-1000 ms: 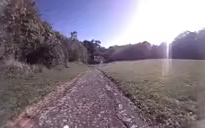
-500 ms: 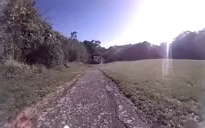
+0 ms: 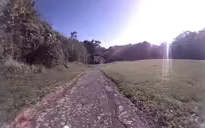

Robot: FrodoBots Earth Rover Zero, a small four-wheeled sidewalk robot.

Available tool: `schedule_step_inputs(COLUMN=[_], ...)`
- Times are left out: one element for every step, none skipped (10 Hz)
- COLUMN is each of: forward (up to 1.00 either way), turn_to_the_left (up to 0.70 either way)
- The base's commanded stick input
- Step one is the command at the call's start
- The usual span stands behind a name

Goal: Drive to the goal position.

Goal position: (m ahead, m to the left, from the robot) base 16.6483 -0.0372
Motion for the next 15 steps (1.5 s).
schedule_step_inputs(forward=[0.05,0.05,0.05,0.05,0.05,0.05,0.05,0.05,0.05,0.05,0.05,0.05,0.05,0.05,0.05], turn_to_the_left=[0.00,0.00,0.00,0.00,0.00,0.00,0.00,0.00,0.00,0.00,0.00,0.00,0.00,0.00,0.00])
